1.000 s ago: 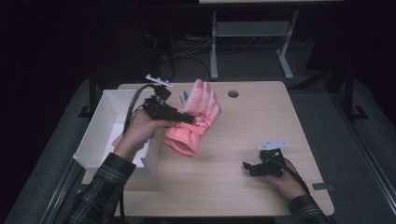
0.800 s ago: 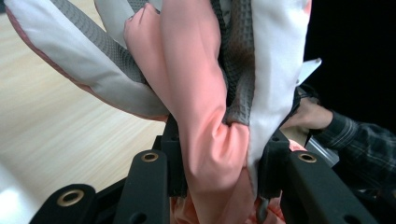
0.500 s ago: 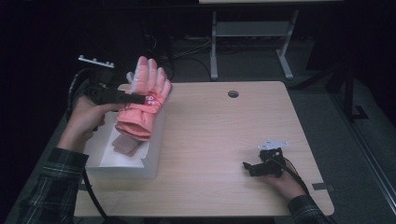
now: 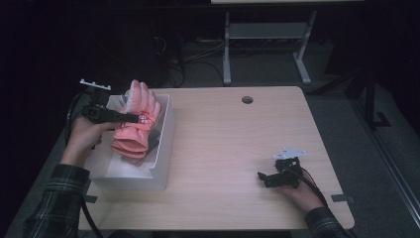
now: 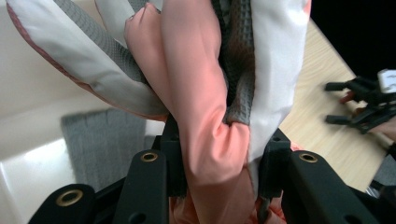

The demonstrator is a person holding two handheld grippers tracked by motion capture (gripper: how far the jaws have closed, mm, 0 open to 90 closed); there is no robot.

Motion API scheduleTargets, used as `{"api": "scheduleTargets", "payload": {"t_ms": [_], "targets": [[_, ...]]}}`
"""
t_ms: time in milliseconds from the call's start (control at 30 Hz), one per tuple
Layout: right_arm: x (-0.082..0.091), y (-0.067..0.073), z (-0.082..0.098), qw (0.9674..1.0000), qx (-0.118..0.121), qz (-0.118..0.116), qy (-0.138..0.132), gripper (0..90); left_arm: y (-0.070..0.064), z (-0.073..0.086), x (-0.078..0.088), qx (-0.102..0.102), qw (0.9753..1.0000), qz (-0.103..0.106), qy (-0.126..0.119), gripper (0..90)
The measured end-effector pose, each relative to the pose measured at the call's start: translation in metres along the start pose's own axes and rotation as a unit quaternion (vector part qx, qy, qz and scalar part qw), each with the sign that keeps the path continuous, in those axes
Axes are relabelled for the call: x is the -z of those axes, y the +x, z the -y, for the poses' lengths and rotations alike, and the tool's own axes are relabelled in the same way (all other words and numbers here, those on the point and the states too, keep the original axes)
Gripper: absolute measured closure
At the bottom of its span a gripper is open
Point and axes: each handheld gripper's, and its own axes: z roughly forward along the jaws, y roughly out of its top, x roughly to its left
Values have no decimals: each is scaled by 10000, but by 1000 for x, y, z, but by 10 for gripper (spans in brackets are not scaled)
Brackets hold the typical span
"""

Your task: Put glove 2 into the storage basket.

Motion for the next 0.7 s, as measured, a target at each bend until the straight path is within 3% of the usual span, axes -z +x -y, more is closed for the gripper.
{"api": "scheduleTargets", "payload": {"t_ms": [300, 367, 500, 700], "targets": [[0, 0, 0, 10000, -2, 0, 0, 29, 22, 20, -54, 178, 9988, 13, 461, 617], [0, 0, 0, 10000, -1, -1, 0, 29, 26, 24, -62, 158, 9986, 27, 505, 613], [0, 0, 0, 10000, 0, -1, -1, 29, 35, 31, -72, 314, 9980, 128, 528, 609], [0, 0, 0, 10000, 1, 1, 0, 29, 37, 39, -87, 290, 9973, 103, 669, 587]]}}
